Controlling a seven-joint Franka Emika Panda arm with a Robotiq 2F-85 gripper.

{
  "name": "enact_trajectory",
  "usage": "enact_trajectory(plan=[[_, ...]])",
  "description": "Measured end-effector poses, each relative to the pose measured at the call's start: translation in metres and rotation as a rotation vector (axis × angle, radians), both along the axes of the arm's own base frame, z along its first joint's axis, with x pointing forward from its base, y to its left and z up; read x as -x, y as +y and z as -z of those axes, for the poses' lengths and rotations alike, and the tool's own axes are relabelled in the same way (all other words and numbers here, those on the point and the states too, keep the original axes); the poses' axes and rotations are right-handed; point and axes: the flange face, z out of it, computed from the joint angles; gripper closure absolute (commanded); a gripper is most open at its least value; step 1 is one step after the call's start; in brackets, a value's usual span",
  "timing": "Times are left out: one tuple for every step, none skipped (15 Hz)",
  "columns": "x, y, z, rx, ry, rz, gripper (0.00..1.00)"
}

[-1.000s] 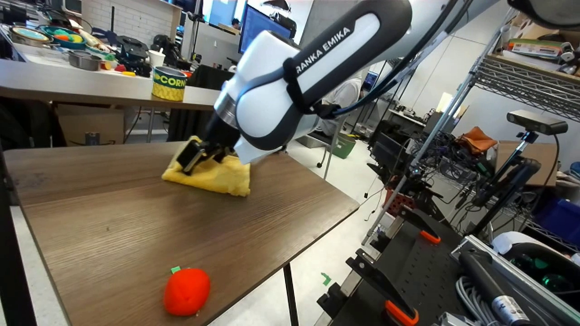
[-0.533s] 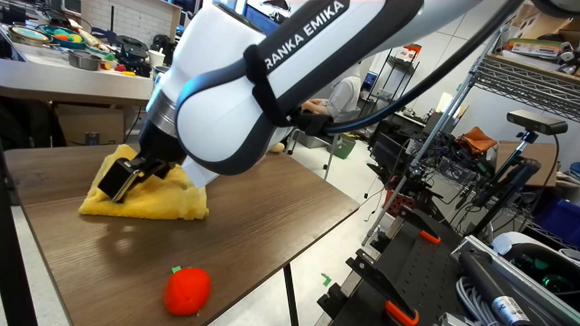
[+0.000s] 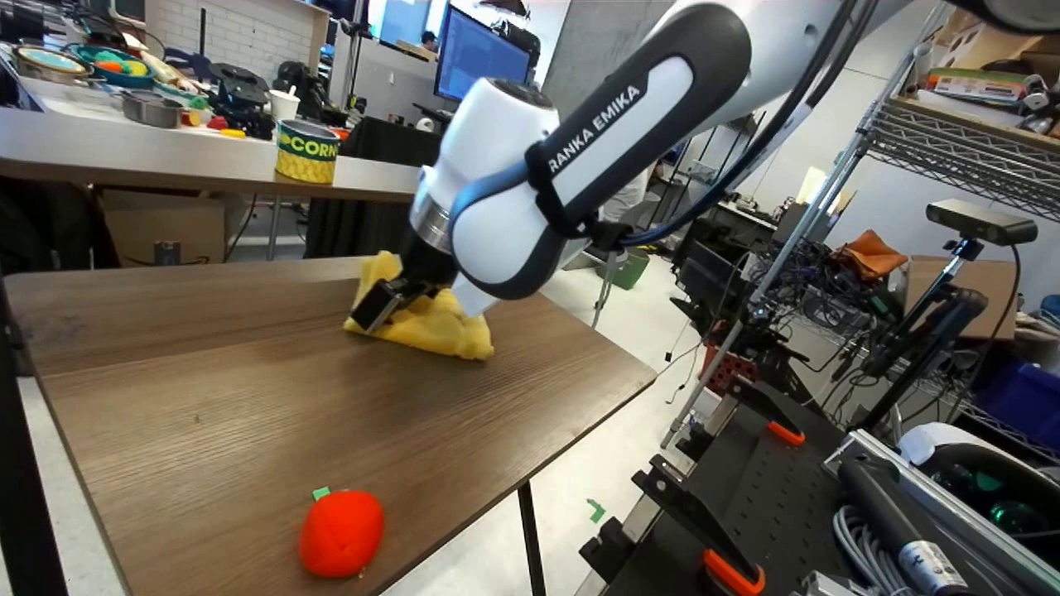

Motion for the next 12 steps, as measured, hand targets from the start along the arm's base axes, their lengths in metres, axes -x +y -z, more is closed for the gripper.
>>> enact_trajectory(plan=[[0.002,-0.022,0.003,0.019,0.008,0.034,0.00],[0.004,-0.037,0.002,0.030,0.014,0.056,0.00],[0.007,-0.046,0.002,0.035,0.023,0.067,0.00],[0.011,-0.049,0.001,0.035,0.033,0.062,0.00],[0.016,-0.045,0.001,0.033,0.045,0.040,0.00],[0.022,-0.036,0.000,0.029,0.059,-0.001,0.00],[0.029,-0.022,0.000,0.022,0.073,-0.050,0.00],[0.036,-0.005,-0.001,0.015,0.086,-0.102,0.00],[0.045,0.015,-0.002,0.009,0.098,-0.156,0.00],[0.054,0.037,-0.003,0.004,0.109,-0.211,0.00],[0.064,0.059,-0.003,0.000,0.119,-0.266,0.00],[0.075,0.080,-0.004,-0.005,0.128,-0.319,0.00]])
